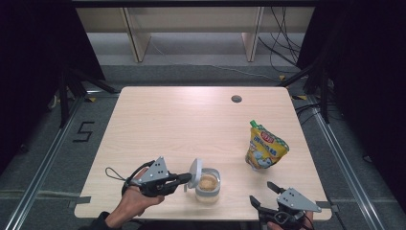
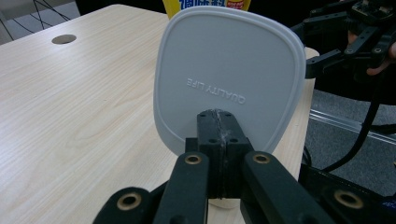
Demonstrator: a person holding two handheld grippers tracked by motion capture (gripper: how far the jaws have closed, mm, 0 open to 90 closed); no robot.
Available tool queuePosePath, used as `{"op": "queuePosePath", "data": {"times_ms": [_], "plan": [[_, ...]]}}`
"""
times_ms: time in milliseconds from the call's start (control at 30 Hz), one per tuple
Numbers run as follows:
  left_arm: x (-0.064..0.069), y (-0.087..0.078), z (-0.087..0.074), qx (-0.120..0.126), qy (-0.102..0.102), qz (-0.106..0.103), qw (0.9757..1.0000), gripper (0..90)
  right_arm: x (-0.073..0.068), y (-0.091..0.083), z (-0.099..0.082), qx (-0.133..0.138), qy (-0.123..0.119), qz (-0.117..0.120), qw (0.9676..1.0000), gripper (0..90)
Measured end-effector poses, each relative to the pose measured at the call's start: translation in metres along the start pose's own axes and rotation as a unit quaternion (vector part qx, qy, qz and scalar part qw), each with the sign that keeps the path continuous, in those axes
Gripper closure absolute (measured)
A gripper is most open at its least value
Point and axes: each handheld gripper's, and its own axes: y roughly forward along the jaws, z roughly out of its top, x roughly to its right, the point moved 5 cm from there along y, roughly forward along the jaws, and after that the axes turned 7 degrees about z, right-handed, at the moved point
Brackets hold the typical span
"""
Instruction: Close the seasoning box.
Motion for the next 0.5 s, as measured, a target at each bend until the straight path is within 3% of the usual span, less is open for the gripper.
{"op": "queuePosePath", "data": {"times_ms": [200, 233, 300, 500], "plan": [[0.003, 0.005, 0.003, -0.003, 0.009, -0.002, 1.0000, 88.9, 0.000, 0.001, 0.000, -0.004, -0.008, 0.001, 1.0000, 24.0], [0.004, 0.006, 0.004, 0.000, 0.000, -0.004, 1.0000, 88.9, -0.001, 0.001, 0.000, -0.003, -0.002, 0.002, 1.0000, 24.0], [0.001, 0.005, 0.007, 0.006, 0.011, -0.001, 0.9999, 88.8, -0.001, 0.001, -0.001, -0.004, -0.003, 0.002, 1.0000, 24.0], [-0.004, -0.003, 0.010, 0.016, 0.004, 0.002, 0.9999, 87.7, 0.000, 0.002, -0.001, -0.003, -0.008, 0.002, 1.0000, 23.9]]}}
